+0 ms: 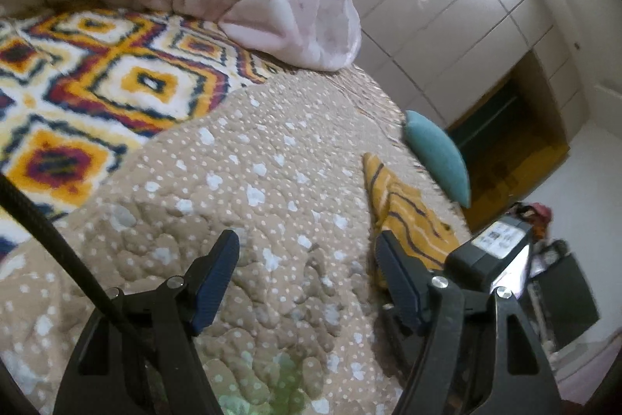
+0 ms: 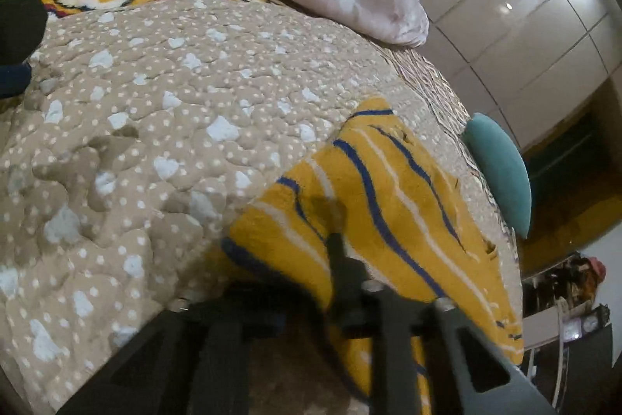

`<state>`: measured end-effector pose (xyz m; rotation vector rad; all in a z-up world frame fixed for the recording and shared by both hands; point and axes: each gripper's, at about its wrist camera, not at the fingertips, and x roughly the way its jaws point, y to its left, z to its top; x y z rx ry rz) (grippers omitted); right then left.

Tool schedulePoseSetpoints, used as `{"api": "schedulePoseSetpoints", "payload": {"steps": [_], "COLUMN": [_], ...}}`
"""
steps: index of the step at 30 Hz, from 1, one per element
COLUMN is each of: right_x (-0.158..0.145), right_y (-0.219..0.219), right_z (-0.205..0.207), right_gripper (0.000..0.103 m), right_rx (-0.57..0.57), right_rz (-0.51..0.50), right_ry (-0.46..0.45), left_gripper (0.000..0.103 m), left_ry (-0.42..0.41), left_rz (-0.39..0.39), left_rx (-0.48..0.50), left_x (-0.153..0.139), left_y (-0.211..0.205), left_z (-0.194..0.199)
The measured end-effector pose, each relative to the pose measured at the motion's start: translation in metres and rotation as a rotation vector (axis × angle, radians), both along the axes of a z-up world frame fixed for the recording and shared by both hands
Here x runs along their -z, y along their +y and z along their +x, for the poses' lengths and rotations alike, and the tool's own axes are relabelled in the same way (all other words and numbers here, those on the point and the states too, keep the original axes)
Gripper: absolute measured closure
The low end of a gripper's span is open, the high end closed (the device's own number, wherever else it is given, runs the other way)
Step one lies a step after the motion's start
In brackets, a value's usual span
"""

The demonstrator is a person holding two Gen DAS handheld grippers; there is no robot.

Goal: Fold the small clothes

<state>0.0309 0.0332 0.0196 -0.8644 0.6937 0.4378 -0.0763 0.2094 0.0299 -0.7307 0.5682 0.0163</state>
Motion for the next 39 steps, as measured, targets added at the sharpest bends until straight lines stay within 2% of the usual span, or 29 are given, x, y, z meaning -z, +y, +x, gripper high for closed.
{"api": "schedulePoseSetpoints", "payload": {"steps": [2, 5, 8, 12, 14, 16, 17, 20, 22, 24, 29, 31, 33, 34, 35, 36, 39], "right_x": [-0.009, -0.046, -0.091, -0.141, -0.143, -0.128, -0.111, -0.065, -0.038, -0.026, -0.030, -0.039, -0.050, -0.058, -0.064, -0.067, -0.063], "right_y": [-0.004, -0.034, -0.080, -0.193, -0.267, -0.336, -0.369, -0.422, -0.442, -0.444, -0.441, -0.457, -0.474, -0.482, -0.488, -0.492, -0.494], "right_z": [0.001, 0.021, 0.041, 0.069, 0.080, 0.082, 0.081, 0.073, 0.064, 0.060, 0.051, 0.037, 0.026, 0.023, 0.022, 0.025, 0.058], "right_gripper": [0.093, 0.093, 0.094, 0.094, 0.094, 0.094, 0.094, 0.094, 0.093, 0.092, 0.082, 0.077, 0.057, 0.051, 0.039, 0.031, 0.028], "right_rx": [0.031, 0.121, 0.205, 0.366, 0.485, 0.614, 0.689, 0.824, 0.850, 0.829, 0.773, 0.741, 0.712, 0.708, 0.707, 0.705, 0.692], "right_rz": [0.061, 0.278, 0.495, 0.793, 0.933, 1.033, 1.054, 1.079, 1.150, 1.190, 1.175, 1.200, 1.236, 1.245, 1.248, 1.245, 1.227], "right_ry": [0.042, 0.143, 0.192, 0.222, 0.254, 0.291, 0.312, 0.400, 0.464, 0.494, 0.484, 0.471, 0.427, 0.390, 0.362, 0.346, 0.385], "left_gripper": [0.032, 0.031, 0.030, 0.026, 0.026, 0.026, 0.026, 0.026, 0.026, 0.026, 0.025, 0.022, 0.017, 0.016, 0.016, 0.016, 0.015], "left_ry": [0.019, 0.018, 0.019, 0.000, -0.001, 0.009, 0.016, 0.056, 0.072, 0.093, 0.149, 0.161, 0.168, 0.173, 0.177, 0.188, 0.217], "left_rz": [0.030, 0.074, 0.145, 0.176, 0.195, 0.218, 0.222, 0.227, 0.222, 0.231, 0.224, 0.206, 0.194, 0.188, 0.182, 0.163, 0.091], "left_rx": [-0.013, 0.009, 0.035, 0.107, 0.144, 0.197, 0.215, 0.295, 0.346, 0.397, 0.492, 0.519, 0.541, 0.554, 0.561, 0.580, 0.640], "left_x": [-0.008, -0.028, -0.052, -0.077, -0.081, -0.083, -0.082, -0.076, -0.074, -0.073, -0.068, -0.065, -0.062, -0.060, -0.057, -0.052, -0.039], "left_y": [-0.005, -0.015, -0.031, -0.063, -0.080, -0.104, -0.112, -0.148, -0.170, -0.193, -0.236, -0.247, -0.257, -0.263, -0.266, -0.273, -0.288], "left_z": [-0.003, -0.009, -0.010, -0.005, -0.001, 0.006, 0.010, 0.028, 0.038, 0.050, 0.077, 0.088, 0.102, 0.113, 0.121, 0.135, 0.162]}}
